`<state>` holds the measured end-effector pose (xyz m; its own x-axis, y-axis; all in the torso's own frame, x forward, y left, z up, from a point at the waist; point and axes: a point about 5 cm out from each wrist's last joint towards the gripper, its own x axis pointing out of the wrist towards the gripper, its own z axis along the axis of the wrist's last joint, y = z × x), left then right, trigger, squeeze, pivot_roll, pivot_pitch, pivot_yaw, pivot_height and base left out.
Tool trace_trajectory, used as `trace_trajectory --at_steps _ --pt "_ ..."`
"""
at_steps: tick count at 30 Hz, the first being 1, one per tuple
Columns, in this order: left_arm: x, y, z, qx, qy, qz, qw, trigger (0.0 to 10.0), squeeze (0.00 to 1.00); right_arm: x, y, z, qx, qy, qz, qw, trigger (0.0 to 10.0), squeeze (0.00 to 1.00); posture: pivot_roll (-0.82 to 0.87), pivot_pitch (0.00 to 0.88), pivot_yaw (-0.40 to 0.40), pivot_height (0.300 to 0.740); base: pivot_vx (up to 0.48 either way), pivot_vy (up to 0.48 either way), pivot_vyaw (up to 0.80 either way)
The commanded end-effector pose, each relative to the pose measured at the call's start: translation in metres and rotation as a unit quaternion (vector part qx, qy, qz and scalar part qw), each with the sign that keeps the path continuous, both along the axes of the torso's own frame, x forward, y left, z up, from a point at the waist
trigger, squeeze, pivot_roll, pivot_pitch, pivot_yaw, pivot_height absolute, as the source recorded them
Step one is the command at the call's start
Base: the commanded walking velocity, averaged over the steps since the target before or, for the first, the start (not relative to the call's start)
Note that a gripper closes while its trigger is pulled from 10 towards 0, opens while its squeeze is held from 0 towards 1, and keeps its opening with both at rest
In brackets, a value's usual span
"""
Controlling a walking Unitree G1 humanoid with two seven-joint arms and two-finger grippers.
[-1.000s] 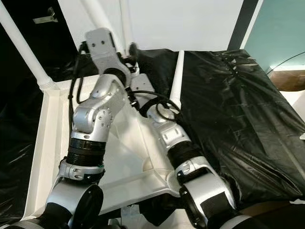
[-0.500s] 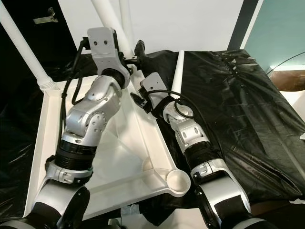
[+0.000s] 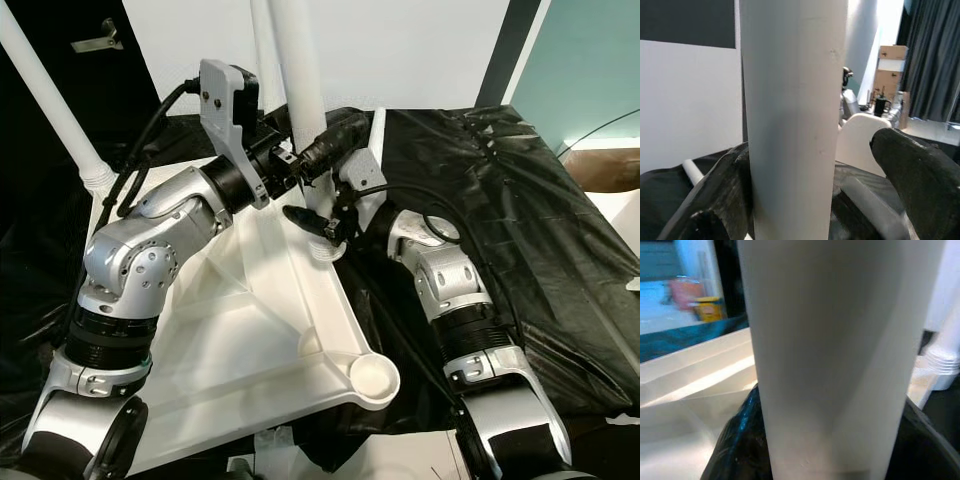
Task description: Building children table
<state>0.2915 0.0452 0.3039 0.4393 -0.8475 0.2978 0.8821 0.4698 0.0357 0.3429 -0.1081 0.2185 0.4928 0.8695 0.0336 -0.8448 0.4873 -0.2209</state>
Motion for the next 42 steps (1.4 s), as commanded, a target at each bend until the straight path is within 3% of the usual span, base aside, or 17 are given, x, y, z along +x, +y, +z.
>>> trace_trajectory --at_steps 1,18,19,30,31,33,34,38,39,42 --pt "-0.011 -0.004 -0.001 0.014 -0.011 -0.069 0.997 10.0 0.0 -0.003 -0.005 0.003 0.005 0.004 0.015 1.0 10.0 0.0 0.09 0.021 0.027 0.74 0.0 0.0 0.0" --pt "0.0 -0.002 -0.003 0.057 -0.022 -0.062 0.996 10.0 0.0 -0.015 -0.007 -0.005 -0.055 0.018 0.089 0.994 10.0 0.0 0.08 0.004 0.021 0.74 0.0 0.0 0.0" --pt "0.001 -0.002 -0.002 0.053 -0.019 -0.06 0.997 0.0 0.0 -0.016 -0.007 -0.006 -0.061 0.021 0.094 0.994 10.0 0.0 0.08 0.004 0.021 0.74 0.0 0.0 0.0" --pt "0.003 -0.002 -0.002 0.051 -0.013 -0.055 0.997 0.0 0.0 -0.016 -0.012 -0.009 -0.068 0.028 0.09 0.993 10.0 0.0 0.08 0.0 0.022 0.74 0.0 0.0 0.0" --pt "0.004 -0.004 -0.003 0.058 -0.017 -0.042 0.997 3.0 0.0 -0.015 -0.012 -0.01 -0.065 0.033 0.087 0.994 10.0 0.0 0.08 0.0 0.023 0.74 0.0 0.0 0.0" --pt "0.004 -0.004 -0.003 0.058 -0.017 -0.042 0.997 3.0 0.0 -0.015 -0.012 -0.01 -0.065 0.033 0.087 0.994 10.0 0.0 0.08 0.0 0.023 0.74 0.0 0.0 0.0" --pt "0.006 -0.007 -0.003 0.065 -0.018 -0.028 0.997 10.0 0.0 -0.015 -0.013 -0.01 -0.063 0.036 0.083 0.994 10.0 1.0 0.07 0.0 0.022 0.74 0.0 0.0 0.0" --pt "0.013 -0.014 0.0 0.065 -0.01 0.023 0.998 10.0 0.0 -0.011 -0.013 -0.009 -0.053 0.035 0.056 0.996 10.0 1.0 0.07 0.0 0.02 0.74 0.0 0.0 0.0" --pt "0.018 -0.018 0.002 0.058 -0.001 0.049 0.997 10.0 0.0 -0.008 -0.012 -0.008 -0.047 0.029 0.032 0.998 10.0 0.0 0.07 0.0 0.02 0.74 0.0 0.0 0.0" --pt "0.026 -0.022 0.005 0.05 0.012 0.091 0.995 10.0 0.0 -0.004 -0.006 -0.006 -0.033 0.018 -0.002 0.999 10.0 0.0 0.07 0.0 0.02 0.74 0.0 0.0 0.0"
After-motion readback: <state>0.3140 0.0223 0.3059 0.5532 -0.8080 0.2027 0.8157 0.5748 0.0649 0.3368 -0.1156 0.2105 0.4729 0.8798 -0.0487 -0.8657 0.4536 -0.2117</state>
